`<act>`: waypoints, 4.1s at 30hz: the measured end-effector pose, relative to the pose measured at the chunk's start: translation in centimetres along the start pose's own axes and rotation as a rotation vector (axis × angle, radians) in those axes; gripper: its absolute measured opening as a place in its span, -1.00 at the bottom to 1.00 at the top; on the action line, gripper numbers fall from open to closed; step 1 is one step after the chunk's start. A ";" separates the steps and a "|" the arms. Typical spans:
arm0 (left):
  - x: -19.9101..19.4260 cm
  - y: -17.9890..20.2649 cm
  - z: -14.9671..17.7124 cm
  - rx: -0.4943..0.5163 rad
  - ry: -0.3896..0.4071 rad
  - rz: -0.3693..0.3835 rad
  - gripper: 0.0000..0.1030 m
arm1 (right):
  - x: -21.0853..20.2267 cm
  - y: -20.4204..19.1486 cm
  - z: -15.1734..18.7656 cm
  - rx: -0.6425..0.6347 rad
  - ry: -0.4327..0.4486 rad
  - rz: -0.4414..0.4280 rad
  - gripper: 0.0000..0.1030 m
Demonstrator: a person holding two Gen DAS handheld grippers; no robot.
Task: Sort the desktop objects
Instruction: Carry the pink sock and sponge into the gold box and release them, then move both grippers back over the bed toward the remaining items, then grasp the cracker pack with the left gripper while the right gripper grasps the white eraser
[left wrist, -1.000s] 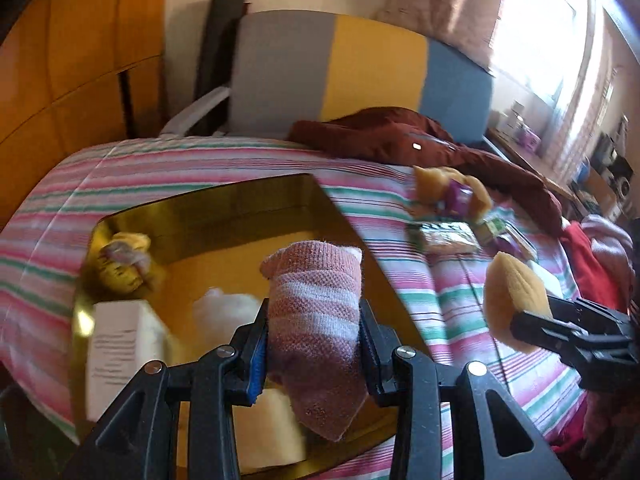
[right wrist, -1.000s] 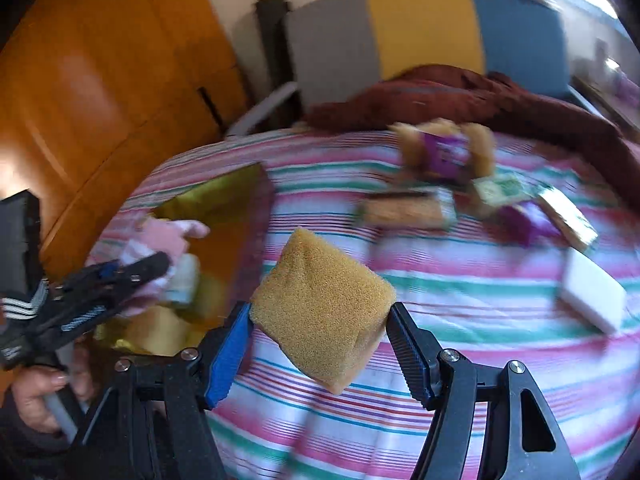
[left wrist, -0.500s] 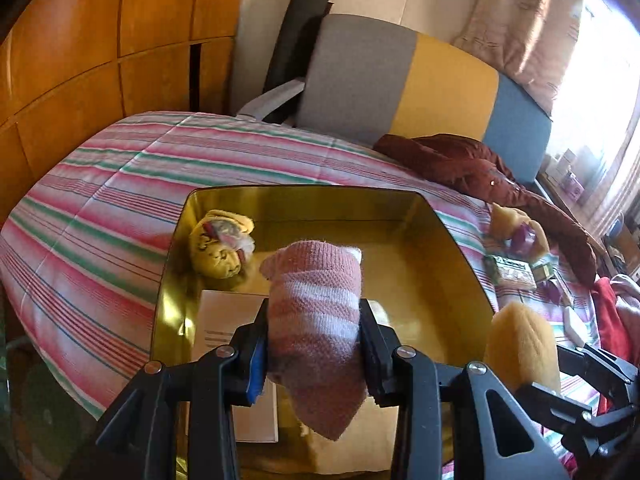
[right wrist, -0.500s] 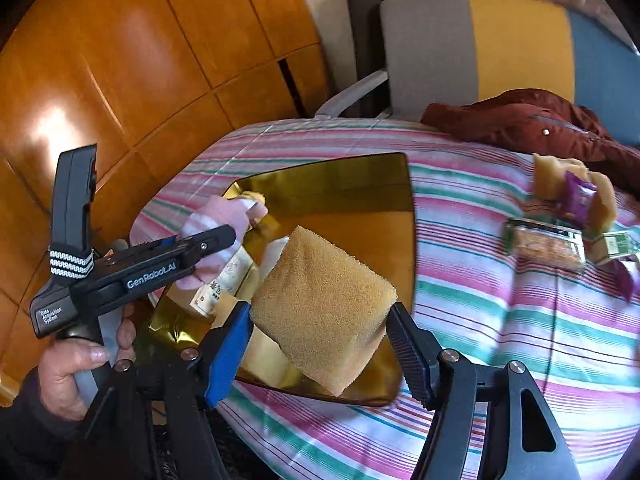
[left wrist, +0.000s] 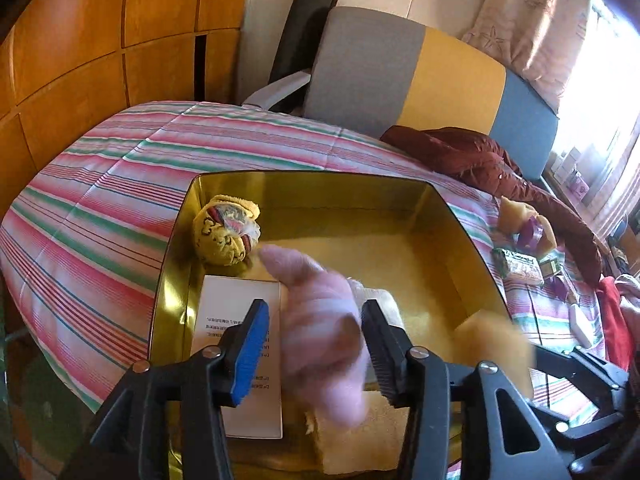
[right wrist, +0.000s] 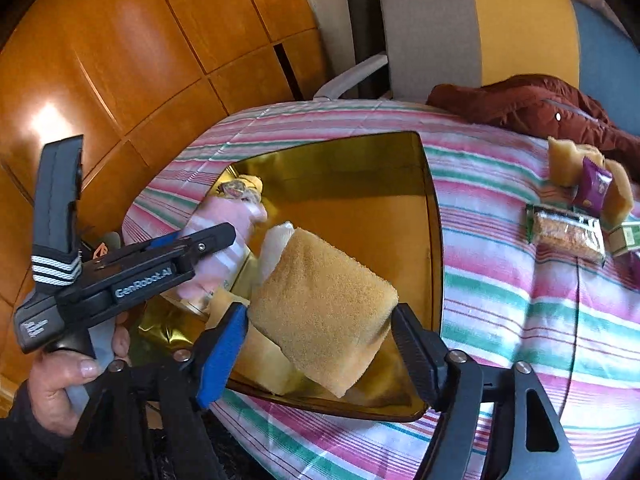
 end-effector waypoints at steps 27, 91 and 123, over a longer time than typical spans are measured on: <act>-4.0 3.8 -0.2 0.127 0.081 -0.013 0.03 | -2.9 2.8 1.6 0.082 0.057 0.043 0.81; 4.7 26.5 -1.1 0.717 -0.201 0.375 0.18 | -8.1 36.1 4.8 0.026 -0.296 0.490 0.99; 18.7 33.2 -3.1 1.041 -0.443 0.386 0.37 | -10.2 38.2 7.1 0.084 -0.238 0.360 0.79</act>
Point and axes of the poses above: each gripper's, at about its wrist camera, not at the fingertips, and x roughly the way its jaws point, y to its right, z to its underside, the point moved 1 cm from there along x, roughly the way its jaws point, and after that the axes turned 1 degree about z, right-handed, at the moved point
